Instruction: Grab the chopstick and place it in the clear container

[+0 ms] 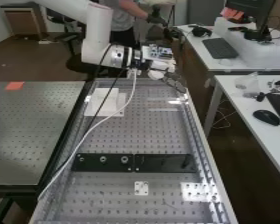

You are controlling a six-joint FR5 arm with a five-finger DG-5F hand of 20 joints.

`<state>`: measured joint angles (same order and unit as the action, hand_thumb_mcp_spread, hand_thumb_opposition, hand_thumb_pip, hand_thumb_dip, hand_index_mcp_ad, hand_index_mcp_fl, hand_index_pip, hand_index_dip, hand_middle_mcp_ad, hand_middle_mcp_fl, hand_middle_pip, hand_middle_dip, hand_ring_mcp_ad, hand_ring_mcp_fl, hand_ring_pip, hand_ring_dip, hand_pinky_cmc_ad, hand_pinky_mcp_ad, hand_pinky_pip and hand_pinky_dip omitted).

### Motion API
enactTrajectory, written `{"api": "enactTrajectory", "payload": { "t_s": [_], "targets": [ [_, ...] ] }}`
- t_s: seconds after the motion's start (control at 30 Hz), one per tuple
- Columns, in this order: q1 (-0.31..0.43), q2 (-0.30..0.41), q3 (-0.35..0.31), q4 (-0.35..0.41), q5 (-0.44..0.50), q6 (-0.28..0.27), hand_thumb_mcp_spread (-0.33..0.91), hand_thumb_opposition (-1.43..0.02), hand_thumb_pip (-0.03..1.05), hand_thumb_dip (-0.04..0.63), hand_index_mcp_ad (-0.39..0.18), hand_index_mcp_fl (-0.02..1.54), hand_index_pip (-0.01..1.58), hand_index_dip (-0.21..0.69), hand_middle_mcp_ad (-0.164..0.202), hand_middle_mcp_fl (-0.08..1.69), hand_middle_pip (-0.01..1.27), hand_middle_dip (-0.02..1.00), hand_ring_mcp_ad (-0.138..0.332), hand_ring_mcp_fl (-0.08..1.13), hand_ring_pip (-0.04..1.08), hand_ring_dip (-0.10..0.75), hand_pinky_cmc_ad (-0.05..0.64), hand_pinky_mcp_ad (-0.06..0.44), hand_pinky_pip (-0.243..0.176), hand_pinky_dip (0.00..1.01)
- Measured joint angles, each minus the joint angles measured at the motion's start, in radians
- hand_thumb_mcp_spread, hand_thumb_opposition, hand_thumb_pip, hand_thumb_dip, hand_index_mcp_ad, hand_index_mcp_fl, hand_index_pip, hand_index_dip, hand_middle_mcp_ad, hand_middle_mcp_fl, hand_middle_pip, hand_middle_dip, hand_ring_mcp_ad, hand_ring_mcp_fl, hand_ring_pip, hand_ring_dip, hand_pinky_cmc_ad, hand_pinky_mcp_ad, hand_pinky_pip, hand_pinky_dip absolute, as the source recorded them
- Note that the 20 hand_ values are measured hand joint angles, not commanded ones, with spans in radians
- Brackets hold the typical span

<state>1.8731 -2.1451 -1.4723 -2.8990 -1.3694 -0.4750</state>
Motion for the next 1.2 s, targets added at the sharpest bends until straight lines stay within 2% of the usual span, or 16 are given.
{"api": "enactTrajectory", "payload": {
  "t_s": [0.07,0.2,0.23,0.27,0.4,0.43,0.5,0.6,0.7,0.73,0.83,0.87,0.93,0.97,1.1,1.2],
  "targets": [
    [0.0,0.002,-0.001,0.001,0.004,0.001,0.4,-0.85,0.55,0.349,-0.223,0.54,0.15,0.396,-0.087,0.82,0.12,0.8,0.037,0.27,0.09,0.468,0.461,0.33,-0.045,0.17],
    [-0.002,0.01,-0.006,0.01,0.014,0.009,0.39,-0.83,0.55,0.349,-0.22,0.53,0.13,0.396,-0.089,0.79,0.11,0.8,0.044,0.26,0.09,0.468,0.478,0.33,-0.075,0.19],
    [-0.002,0.015,-0.01,0.016,0.019,0.014,0.38,-0.84,0.55,0.349,-0.223,0.51,0.12,0.396,-0.068,0.75,0.11,0.8,0.052,0.24,0.1,0.468,0.478,0.33,-0.08,0.2],
    [-0.003,0.02,-0.014,0.022,0.022,0.017,0.36,-0.84,0.54,0.349,-0.223,0.5,0.12,0.396,-0.07,0.73,0.11,0.8,0.056,0.23,0.1,0.468,0.478,0.328,-0.086,0.2],
    [-0.005,0.055,-0.048,0.081,0.055,0.045,0.35,-0.82,0.51,0.337,-0.223,0.47,0.1,0.403,-0.072,0.6,0.1,0.79,0.058,0.23,0.09,0.468,0.496,0.33,-0.091,0.2],
    [-0.005,0.067,-0.059,0.101,0.068,0.058,0.33,-0.82,0.5,0.332,-0.223,0.46,0.09,0.408,-0.072,0.54,0.1,0.77,0.052,0.23,0.09,0.464,0.492,0.33,-0.091,0.2],
    [-0.005,0.08,-0.072,0.124,0.085,0.073,0.32,-0.8,0.46,0.304,-0.216,0.4,0.07,0.443,-0.052,0.49,0.09,0.7,0.072,0.19,0.09,0.44,0.513,0.33,-0.091,0.21],
    [-0.005,0.111,-0.099,0.165,0.125,0.101,0.28,-0.77,0.41,0.272,-0.188,0.39,0.06,0.469,-0.051,0.36,0.09,0.62,0.101,0.14,0.09,0.412,0.527,0.34,-0.091,0.21],
    [-0.007,0.141,-0.121,0.188,0.147,0.11,0.26,-0.73,0.35,0.225,-0.175,0.38,0.06,0.496,-0.04,0.29,0.09,0.55,0.113,0.1,0.1,0.356,0.538,0.358,-0.073,0.2],
    [-0.008,0.146,-0.125,0.191,0.149,0.109,0.26,-0.73,0.35,0.213,-0.175,0.39,0.05,0.497,-0.037,0.29,0.09,0.53,0.117,0.08,0.09,0.328,0.541,0.379,-0.056,0.2],
    [-0.017,0.175,-0.144,0.206,0.145,0.084,0.25,-0.71,0.34,0.19,-0.173,0.39,0.06,0.513,-0.035,0.29,0.1,0.5,0.117,0.07,0.09,0.295,0.539,0.391,-0.03,0.2],
    [-0.018,0.18,-0.148,0.209,0.142,0.077,0.25,-0.71,0.32,0.18,-0.176,0.42,0.06,0.513,-0.035,0.3,0.1,0.48,0.117,0.07,0.1,0.278,0.539,0.393,-0.012,0.21],
    [-0.025,0.196,-0.158,0.216,0.136,0.045,0.25,-0.71,0.31,0.152,-0.173,0.5,0.06,0.513,-0.037,0.3,0.1,0.45,0.117,0.06,0.1,0.244,0.543,0.389,-0.01,0.19],
    [-0.027,0.201,-0.161,0.218,0.133,0.034,0.26,-0.71,0.31,0.141,-0.171,0.51,0.06,0.518,-0.026,0.3,0.1,0.42,0.115,0.06,0.1,0.22,0.543,0.393,0.003,0.2],
    [-0.043,0.234,-0.182,0.235,0.104,-0.038,0.25,-0.72,0.31,0.131,-0.175,0.62,0.06,0.524,-0.01,0.3,0.12,0.39,0.113,0.06,0.11,0.199,0.538,0.393,0.003,0.18],
    [-0.058,0.261,-0.193,0.237,0.08,-0.076,0.25,-0.72,0.31,0.131,-0.175,0.62,0.05,0.518,-0.007,0.3,0.12,0.36,0.117,0.06,0.12,0.18,0.534,0.393,0.003,0.18]
  ]
}}
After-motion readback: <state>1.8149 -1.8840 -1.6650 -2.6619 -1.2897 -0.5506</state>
